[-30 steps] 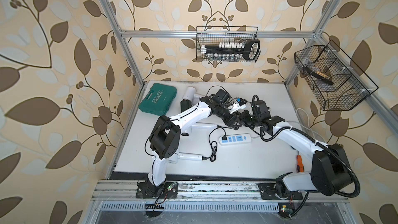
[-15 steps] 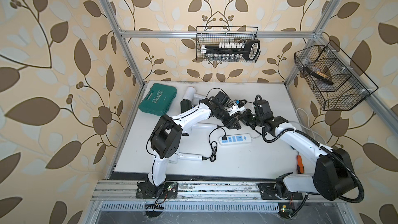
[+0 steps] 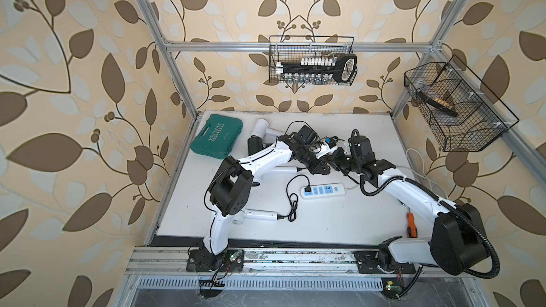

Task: Charge the blow dryers
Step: Pick up the plug from the center of the board.

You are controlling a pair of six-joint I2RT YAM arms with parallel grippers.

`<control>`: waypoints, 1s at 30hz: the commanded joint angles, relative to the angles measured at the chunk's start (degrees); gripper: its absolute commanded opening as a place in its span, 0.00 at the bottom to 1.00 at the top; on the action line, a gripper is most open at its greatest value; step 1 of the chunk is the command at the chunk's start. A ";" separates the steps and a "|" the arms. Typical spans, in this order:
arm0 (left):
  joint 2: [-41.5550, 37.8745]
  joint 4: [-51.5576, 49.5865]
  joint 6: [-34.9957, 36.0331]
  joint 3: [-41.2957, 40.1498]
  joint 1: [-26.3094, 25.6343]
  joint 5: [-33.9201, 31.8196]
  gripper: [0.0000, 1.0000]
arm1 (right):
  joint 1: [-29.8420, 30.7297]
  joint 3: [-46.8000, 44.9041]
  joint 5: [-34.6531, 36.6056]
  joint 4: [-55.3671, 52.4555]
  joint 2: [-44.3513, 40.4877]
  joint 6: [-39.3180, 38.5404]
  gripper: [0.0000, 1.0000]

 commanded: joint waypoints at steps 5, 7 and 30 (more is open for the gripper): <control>-0.17 -2.08 3.13 2.51 -0.01 -0.42 0.00 | 0.29 0.57 1.09 -3.63 -1.02 -3.39 0.04; -0.35 -2.61 4.06 2.41 0.00 0.13 0.00 | 0.03 1.04 1.70 -4.80 -1.16 -4.89 0.13; -1.55 -6.98 8.28 3.74 0.03 -0.39 0.00 | -11.58 1.90 -1.55 -13.36 -3.84 -14.65 0.49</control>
